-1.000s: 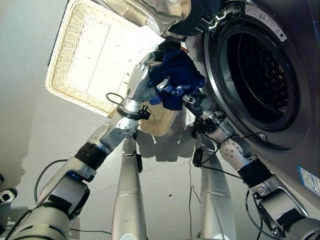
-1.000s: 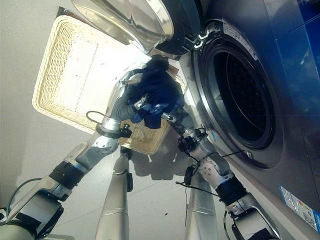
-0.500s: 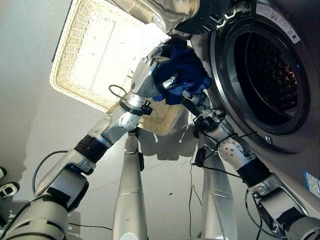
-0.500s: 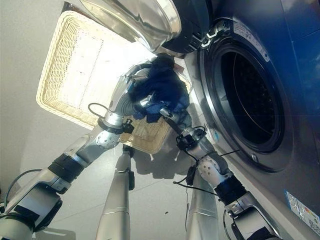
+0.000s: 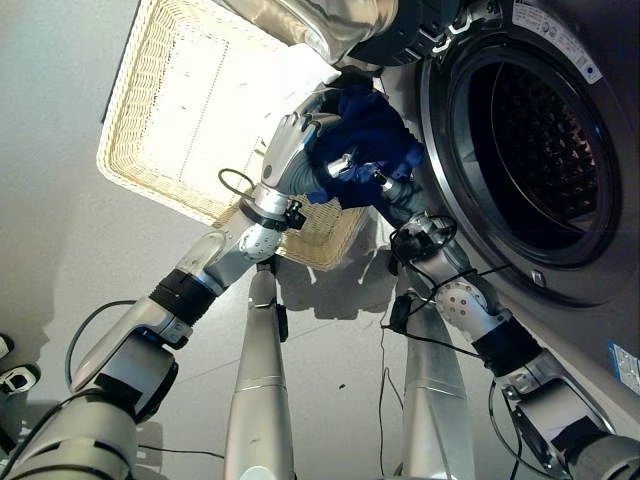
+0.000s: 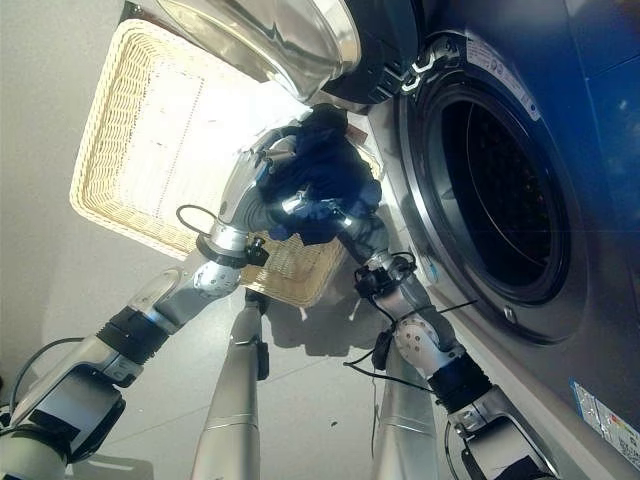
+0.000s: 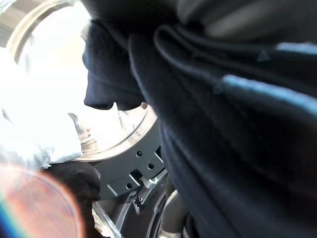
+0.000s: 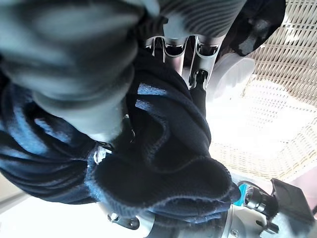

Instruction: Put the clothes into the washing machine.

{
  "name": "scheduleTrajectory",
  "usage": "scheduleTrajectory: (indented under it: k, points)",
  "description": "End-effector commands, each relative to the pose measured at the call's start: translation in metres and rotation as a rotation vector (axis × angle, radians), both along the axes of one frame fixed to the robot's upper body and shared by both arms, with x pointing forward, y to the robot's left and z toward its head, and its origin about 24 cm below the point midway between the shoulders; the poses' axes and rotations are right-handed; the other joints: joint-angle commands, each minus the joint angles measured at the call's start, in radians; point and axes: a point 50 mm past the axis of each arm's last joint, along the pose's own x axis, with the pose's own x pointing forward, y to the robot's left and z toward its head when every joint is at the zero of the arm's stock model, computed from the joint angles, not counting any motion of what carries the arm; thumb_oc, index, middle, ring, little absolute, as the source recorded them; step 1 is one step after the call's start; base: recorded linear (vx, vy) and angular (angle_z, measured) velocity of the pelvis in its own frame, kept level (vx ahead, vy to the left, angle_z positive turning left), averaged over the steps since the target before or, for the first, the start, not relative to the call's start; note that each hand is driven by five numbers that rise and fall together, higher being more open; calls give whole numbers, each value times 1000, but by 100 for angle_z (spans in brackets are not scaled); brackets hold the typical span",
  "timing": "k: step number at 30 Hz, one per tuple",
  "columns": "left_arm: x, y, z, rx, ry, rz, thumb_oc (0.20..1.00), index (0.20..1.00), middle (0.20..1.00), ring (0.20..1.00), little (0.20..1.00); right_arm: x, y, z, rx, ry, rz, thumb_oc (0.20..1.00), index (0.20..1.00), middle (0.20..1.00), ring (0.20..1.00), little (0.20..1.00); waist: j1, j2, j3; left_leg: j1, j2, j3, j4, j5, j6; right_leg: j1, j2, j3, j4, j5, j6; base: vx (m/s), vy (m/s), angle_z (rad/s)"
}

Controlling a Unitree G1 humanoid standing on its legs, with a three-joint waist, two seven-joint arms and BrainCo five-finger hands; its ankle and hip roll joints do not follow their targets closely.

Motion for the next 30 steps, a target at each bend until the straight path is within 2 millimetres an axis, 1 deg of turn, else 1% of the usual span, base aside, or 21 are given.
scheduleTrajectory:
  k: [1,2,3,9,12,13,17,18,20,23,24,26,29,30]
  points:
    - [-17,-13,6,26,-115,-70,495,495,495,495,495,-23,4,42,144,-202,65,200,200,200,200,200,5,-16,-18,-29,-81,-22,6,29,93,-1,13,-15,-43,100,96,0,0,0]
    - [-17,-13,6,16,-125,-68,605,605,605,605,605,-23,4,42,144,-204,65,200,200,200,200,200,4,-16,-18,-30,-81,-22,6,29,93,-2,14,-15,-43,101,96,0,0,0]
    - [-16,-11,6,-5,-125,-55,1000,1000,1000,1000,1000,-23,4,42,147,-204,67,200,200,200,200,200,5,-16,-18,-31,-81,-21,7,30,93,-2,13,-15,-43,101,96,0,0,0]
    - [-13,-4,4,-104,-154,21,1000,1000,1000,1000,1000,-23,6,43,161,-205,62,200,200,200,200,200,11,-18,-18,-31,-82,-23,3,33,92,1,12,-23,-44,101,97,0,0,0]
    - [-11,3,3,-191,-151,66,1000,1000,1000,1000,1000,-24,8,44,169,-205,58,200,200,200,200,200,16,-20,-18,-31,-82,-24,-1,35,92,3,12,-29,-45,100,97,0,0,0]
    - [-11,3,3,-192,-151,66,1000,1000,1000,1000,1000,-24,8,44,169,-205,58,200,200,200,200,200,16,-19,-18,-31,-82,-24,-1,35,92,3,12,-29,-45,100,97,0,0,0]
    - [-10,9,0,-303,-140,86,1000,1000,1000,1000,1000,-24,9,45,184,-203,53,200,200,200,200,200,22,-22,-18,-34,-84,-29,0,36,93,3,11,-35,-43,100,96,2,-16,0]
    - [-10,9,0,-304,-140,86,1000,1000,1000,1000,1000,-24,9,45,183,-203,53,200,200,200,200,200,21,-22,-18,-34,-84,-29,0,36,93,3,11,-35,-43,100,96,0,0,0]
    - [-11,13,-3,-417,-106,67,1000,1000,1000,1000,1000,-24,10,47,190,-207,44,200,200,200,200,200,27,-22,-18,-38,-87,-32,0,36,93,1,11,-38,-43,99,95,0,0,0]
    - [-11,16,-5,-493,-74,53,1000,1000,1000,1000,1000,-24,10,47,192,-207,36,200,200,200,200,200,29,-22,-18,-39,-88,-34,0,37,93,2,11,-40,-42,98,95,0,0,0]
    - [-11,20,-7,-580,-48,39,1000,1000,1000,1000,1000,-23,11,47,200,-205,22,200,200,200,200,200,33,-22,-18,-40,-89,-38,3,37,95,0,11,-40,-37,97,95,15,-31,1]
    - [-12,23,-11,-654,-28,34,1000,1000,1000,1000,1000,-23,10,48,209,-209,-4,200,200,200,200,200,36,-23,-18,-42,-90,-42,6,37,95,0,10,-43,-34,95,95,13,-37,0]
    - [-12,26,-12,-698,-25,41,1000,1000,1000,1000,1000,-23,8,50,222,-213,-30,200,200,200,200,200,38,-23,-18,-44,-90,-44,5,38,94,-1,11,-45,-32,95,95,0,0,0]
    - [-11,29,-13,-733,-24,45,1000,1000,1000,1000,1000,-21,4,51,237,-209,-66,200,200,200,200,200,39,-24,-18,-45,-91,-45,8,38,94,-1,10,-45,-28,94,95,0,0,0]
